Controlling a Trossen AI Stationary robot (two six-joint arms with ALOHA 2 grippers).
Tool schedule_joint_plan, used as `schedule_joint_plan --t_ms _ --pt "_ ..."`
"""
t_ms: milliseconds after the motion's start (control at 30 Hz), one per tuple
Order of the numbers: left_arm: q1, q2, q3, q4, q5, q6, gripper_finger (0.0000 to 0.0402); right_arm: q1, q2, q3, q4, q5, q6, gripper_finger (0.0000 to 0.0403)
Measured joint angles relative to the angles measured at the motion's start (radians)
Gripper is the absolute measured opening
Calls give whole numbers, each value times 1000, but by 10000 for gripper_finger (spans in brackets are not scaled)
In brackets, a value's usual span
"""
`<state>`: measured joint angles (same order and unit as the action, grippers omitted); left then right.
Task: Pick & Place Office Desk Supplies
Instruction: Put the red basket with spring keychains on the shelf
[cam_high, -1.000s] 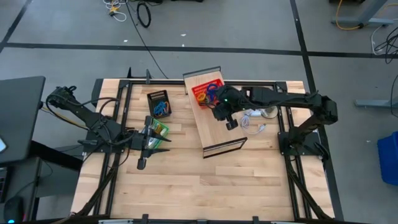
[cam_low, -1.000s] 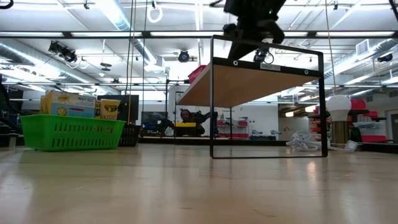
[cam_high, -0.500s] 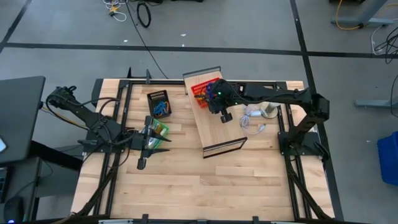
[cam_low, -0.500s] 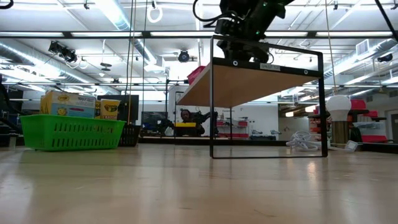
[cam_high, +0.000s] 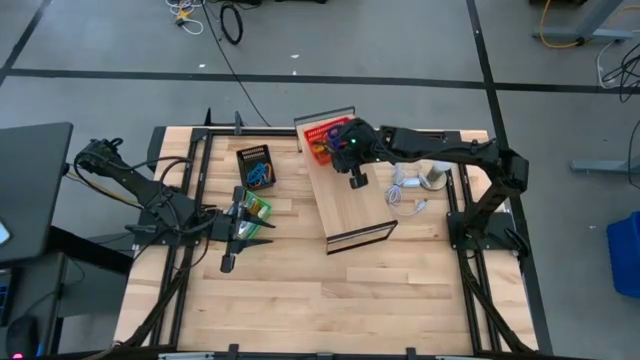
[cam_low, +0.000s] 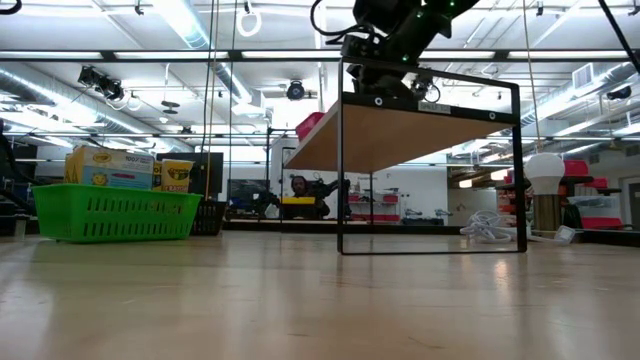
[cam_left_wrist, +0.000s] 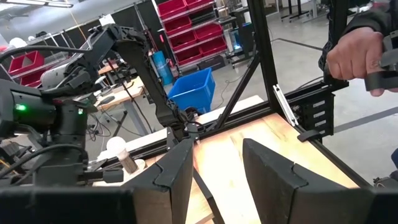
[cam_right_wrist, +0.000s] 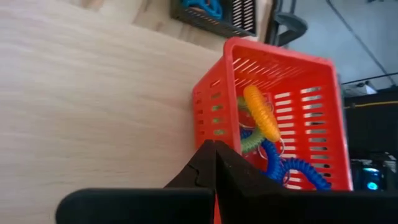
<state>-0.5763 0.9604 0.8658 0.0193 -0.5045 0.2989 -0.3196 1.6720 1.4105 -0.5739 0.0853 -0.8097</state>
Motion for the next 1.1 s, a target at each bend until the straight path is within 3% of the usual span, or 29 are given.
schedule_joint_plan --t_ms 1100 --pt "2 0 0 -16 0 -22 146 -28 50 -1 106 -3 -45 0"
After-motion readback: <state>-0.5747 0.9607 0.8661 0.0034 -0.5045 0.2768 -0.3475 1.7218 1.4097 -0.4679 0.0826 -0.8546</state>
